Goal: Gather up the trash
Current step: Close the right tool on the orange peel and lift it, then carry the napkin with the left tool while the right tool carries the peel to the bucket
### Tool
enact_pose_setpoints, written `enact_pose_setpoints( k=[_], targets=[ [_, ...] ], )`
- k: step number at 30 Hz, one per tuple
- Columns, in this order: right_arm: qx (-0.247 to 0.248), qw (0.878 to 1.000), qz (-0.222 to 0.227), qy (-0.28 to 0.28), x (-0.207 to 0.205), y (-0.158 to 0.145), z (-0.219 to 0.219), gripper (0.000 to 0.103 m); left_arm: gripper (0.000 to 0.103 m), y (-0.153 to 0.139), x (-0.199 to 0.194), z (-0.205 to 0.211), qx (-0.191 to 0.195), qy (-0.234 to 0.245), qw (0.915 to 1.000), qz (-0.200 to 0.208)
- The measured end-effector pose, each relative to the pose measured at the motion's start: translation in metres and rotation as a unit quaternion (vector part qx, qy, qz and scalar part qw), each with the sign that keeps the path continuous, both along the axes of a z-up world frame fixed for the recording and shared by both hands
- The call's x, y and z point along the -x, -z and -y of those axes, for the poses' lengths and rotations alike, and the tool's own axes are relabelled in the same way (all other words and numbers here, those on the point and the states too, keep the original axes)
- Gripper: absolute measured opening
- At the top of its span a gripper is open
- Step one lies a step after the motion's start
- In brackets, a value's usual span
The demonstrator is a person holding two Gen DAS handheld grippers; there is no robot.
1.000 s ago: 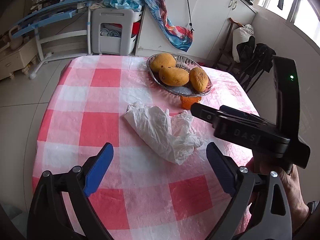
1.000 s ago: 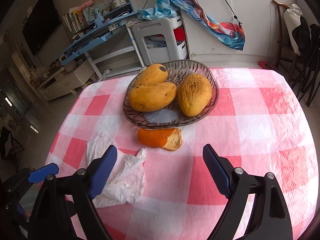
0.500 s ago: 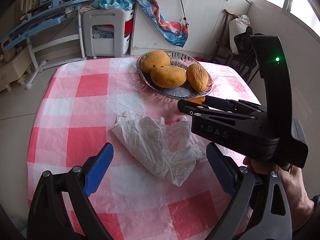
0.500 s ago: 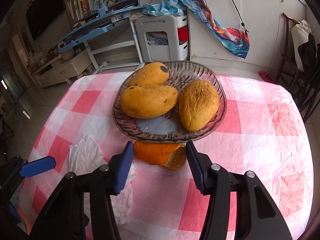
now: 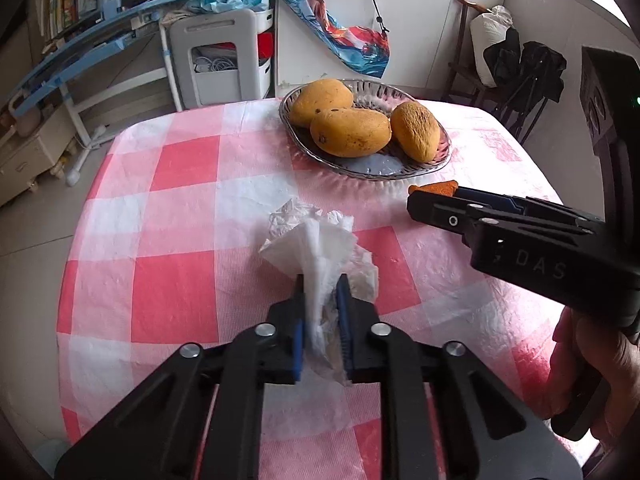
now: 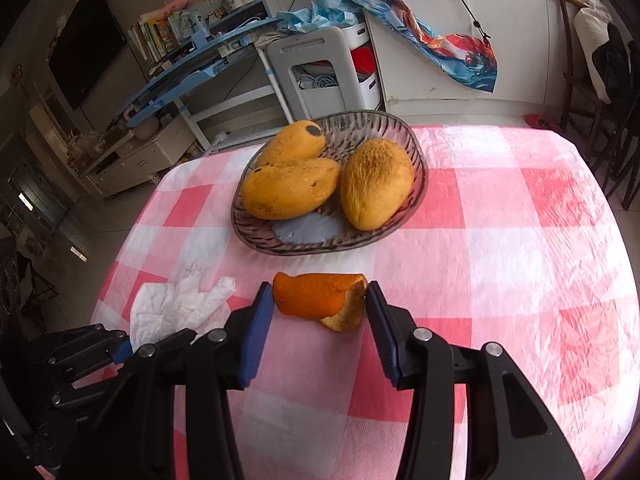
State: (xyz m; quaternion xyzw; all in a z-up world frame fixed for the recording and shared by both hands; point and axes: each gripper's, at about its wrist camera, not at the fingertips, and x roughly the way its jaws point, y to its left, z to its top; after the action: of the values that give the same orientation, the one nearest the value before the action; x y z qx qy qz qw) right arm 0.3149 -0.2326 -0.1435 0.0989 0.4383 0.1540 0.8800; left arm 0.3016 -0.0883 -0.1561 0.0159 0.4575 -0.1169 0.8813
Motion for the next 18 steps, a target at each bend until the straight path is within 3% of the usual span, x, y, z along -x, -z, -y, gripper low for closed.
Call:
enact_pose_setpoints(
  k=[7,18],
  targets=[
    [-0.046,0.999,0.009,0.001,0.033,-0.022,0.006,0.047,0.008,-0.022,0.031,-0.02,0.009,-0.015,0.9996,0.02],
    [-0.08,0.995,0.056,-0.001,0.098,-0.063,0.014,0.047,0.008,-0.081,0.107,-0.043,0.006,-0.044,0.9948,0.092]
  ],
)
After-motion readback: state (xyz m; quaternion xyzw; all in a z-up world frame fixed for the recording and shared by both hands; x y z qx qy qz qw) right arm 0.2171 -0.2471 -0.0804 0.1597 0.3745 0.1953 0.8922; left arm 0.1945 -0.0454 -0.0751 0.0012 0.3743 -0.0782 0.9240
